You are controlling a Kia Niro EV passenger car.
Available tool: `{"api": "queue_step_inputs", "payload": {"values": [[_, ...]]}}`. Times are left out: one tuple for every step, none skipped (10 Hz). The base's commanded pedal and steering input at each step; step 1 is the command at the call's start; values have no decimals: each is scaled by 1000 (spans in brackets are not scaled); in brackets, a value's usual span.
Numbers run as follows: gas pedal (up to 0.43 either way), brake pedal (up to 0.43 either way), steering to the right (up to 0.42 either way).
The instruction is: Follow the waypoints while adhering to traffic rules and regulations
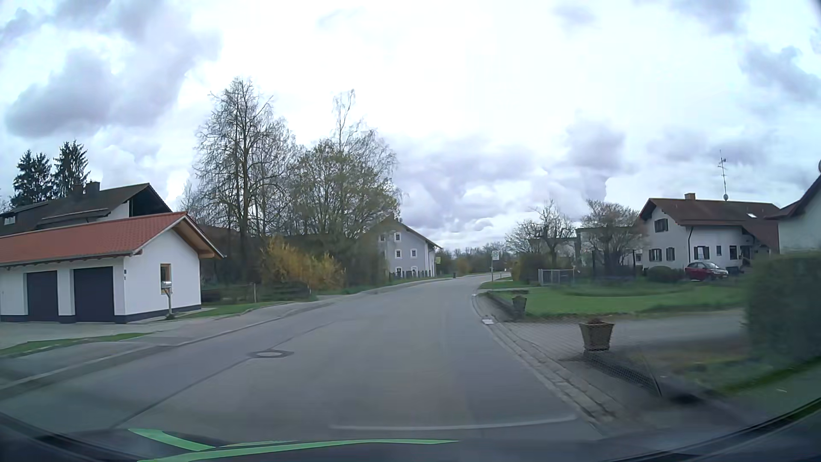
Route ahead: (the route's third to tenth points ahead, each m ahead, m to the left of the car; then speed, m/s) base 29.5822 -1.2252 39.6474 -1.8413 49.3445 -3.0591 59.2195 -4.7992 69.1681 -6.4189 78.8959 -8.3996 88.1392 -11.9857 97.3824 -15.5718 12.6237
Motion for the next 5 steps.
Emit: {"api": "queue_step_inputs", "payload": {"values": [[130, 0, 12], [130, 0, 13], [130, 0, 14], [130, 0, 15], [130, 0, 16]]}}
